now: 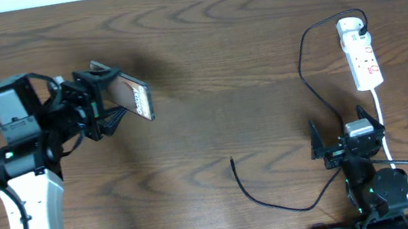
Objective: Plug charger to phone and switch on socket
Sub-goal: 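Lift the phone with the left gripper and raise it upright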
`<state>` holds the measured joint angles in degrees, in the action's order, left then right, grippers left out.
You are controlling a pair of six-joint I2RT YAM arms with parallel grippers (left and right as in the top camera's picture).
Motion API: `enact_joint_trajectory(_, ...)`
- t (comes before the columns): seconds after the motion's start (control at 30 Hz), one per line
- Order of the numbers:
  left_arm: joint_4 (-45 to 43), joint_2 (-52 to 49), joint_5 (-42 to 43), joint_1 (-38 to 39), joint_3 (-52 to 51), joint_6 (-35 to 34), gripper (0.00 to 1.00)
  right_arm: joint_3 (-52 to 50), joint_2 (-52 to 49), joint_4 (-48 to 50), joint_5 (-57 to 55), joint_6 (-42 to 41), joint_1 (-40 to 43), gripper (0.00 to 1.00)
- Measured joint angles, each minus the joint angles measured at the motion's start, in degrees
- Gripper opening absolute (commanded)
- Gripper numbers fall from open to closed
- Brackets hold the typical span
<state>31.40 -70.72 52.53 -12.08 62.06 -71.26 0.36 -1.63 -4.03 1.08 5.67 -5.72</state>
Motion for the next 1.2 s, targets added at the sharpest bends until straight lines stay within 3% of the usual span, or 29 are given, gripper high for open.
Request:
enact_joint_trajectory(0.23,-0.2,0.0,8.48,-4.46,0.0,-15.89,0.07,0.0,0.0,0.0,0.0,0.0,0.02,0.99)
enact_joint_trajectory(0.53,-1.44,0.0,15.34,-4.76,0.0,-26.49,0.07,0.0,0.0,0.0,-0.02,0.0,0.0,0.99)
enact_joint_trajectory(0.83,-1.49,0.0,18.56,-4.76,0.0,-30.47,0.07,0.0,0.0,0.0,-0.02,0.0,0.0,0.99)
enact_joint_trajectory(1.2,-1.64,0.0,18.88,-4.76,0.0,-29.9,0.07,0.0,0.0,0.0,-0.02,0.0,0.02,0.99)
